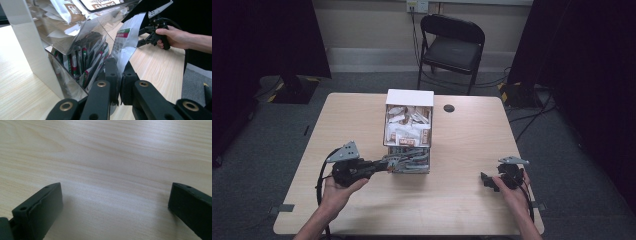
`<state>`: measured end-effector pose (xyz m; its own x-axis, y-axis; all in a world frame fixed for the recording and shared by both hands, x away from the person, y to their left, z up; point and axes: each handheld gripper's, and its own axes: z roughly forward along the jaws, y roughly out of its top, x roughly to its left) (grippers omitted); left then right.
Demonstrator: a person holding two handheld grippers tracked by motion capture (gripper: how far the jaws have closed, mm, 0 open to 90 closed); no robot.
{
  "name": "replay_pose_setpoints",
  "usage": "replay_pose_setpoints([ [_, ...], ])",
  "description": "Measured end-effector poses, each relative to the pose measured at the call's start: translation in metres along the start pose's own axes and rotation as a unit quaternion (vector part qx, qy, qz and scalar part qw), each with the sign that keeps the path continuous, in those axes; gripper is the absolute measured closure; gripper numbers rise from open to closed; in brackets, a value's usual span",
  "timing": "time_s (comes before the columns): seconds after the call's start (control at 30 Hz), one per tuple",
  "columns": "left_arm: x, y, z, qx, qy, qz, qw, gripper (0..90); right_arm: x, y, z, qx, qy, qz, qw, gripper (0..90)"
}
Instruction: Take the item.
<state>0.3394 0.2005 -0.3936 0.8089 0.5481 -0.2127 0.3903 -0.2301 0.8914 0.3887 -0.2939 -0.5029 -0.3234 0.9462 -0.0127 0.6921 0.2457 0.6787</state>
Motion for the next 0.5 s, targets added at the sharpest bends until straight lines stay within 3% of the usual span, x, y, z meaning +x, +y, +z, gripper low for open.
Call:
replay_pose_setpoints([
  [0.27,-0.001,0.003,-0.005,-0.001,0.000,0.003,1.0000,87.0,0.000,0.000,0.000,0.000,0.000,0.000,1.0000,0.0],
  [0.5,0.000,0.006,-0.023,-0.012,0.008,0.005,0.9999,87.0,0.000,0.000,0.000,0.000,0.000,0.000,1.0000,0.0],
])
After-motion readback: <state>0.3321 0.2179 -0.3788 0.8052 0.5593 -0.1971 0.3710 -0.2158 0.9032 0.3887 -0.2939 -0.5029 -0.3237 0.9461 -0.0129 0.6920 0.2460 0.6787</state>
